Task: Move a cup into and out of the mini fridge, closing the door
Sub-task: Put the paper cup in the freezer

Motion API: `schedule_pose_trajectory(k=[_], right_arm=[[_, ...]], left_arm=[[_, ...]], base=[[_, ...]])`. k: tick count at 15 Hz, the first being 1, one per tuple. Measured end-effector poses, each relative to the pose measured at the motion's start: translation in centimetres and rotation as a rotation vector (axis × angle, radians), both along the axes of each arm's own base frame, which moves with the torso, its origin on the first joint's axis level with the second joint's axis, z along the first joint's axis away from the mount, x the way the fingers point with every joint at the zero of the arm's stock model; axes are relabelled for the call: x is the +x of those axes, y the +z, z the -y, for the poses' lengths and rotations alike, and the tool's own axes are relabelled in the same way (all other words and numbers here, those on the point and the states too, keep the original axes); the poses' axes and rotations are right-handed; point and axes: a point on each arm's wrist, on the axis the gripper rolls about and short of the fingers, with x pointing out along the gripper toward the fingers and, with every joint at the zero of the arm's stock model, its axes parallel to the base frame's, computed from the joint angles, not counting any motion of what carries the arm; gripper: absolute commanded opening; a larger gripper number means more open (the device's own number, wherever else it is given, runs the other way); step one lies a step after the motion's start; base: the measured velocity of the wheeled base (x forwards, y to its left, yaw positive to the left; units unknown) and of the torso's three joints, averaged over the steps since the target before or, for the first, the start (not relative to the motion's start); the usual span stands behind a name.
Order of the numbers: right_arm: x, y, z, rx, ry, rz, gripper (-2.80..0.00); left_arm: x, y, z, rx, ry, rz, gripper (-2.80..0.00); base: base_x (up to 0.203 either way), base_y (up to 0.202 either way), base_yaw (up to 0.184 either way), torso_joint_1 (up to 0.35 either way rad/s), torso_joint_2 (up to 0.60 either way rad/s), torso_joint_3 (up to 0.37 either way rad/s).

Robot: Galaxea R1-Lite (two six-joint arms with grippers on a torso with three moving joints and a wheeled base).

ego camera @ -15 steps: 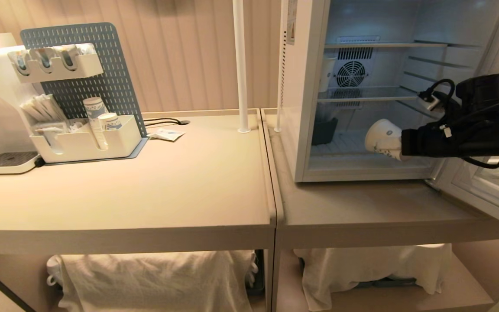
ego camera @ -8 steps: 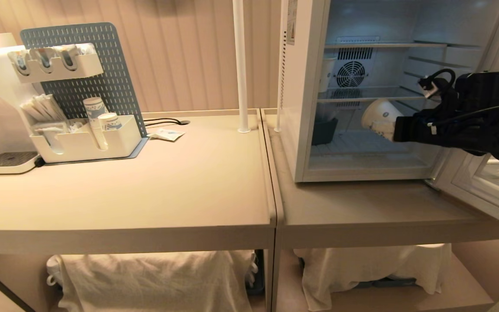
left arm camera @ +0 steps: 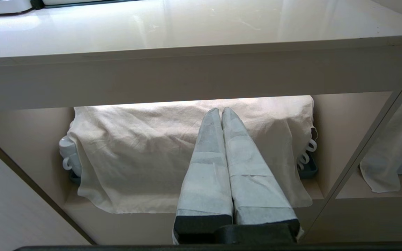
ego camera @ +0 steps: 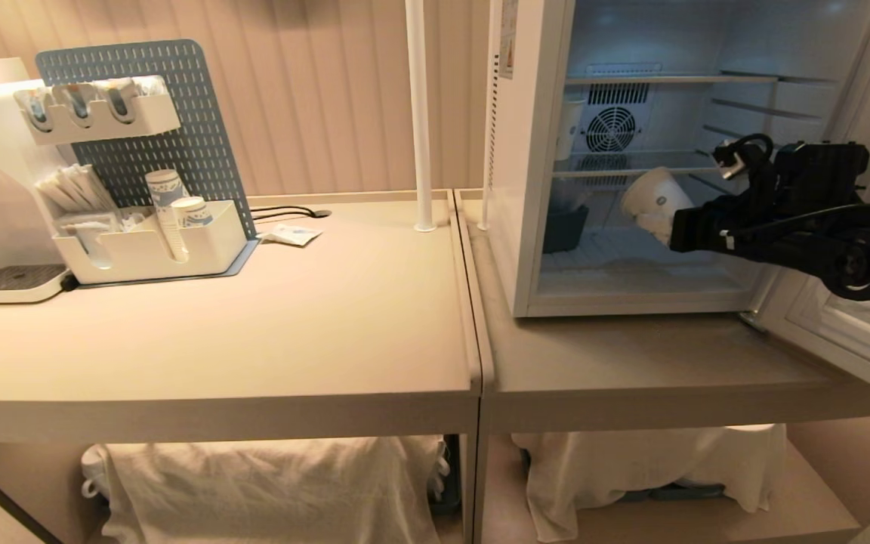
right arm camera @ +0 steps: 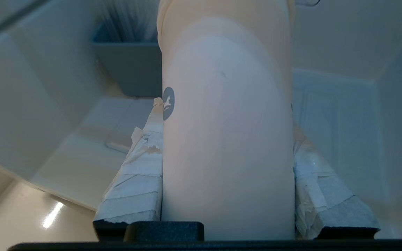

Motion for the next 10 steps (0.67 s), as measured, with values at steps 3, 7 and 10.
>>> schedule_pose_trajectory(k=[3, 7, 10], right_arm=[[0.4, -1.3, 0.0, -0.002, -0.002, -0.029, -2.80], [0.4, -3.1, 0.1, -0.007, -0.003, -0.088, -2.80], [1.0, -3.2, 0.2, -0.007, -0.005, -0.057, -2.80]], left_arm=[[0.0, 0.0, 0.0, 0.000, 0.000, 0.000, -2.80], [0.0, 0.0, 0.0, 0.000, 0.000, 0.000, -2.80], [0.0, 0.0, 0.0, 0.000, 0.000, 0.000, -2.80]], base=[[0.000, 0.000, 0.000, 0.000, 0.00, 0.000], [0.000, 0.000, 0.000, 0.000, 0.00, 0.000], [0.000, 0.000, 0.000, 0.000, 0.00, 0.000]])
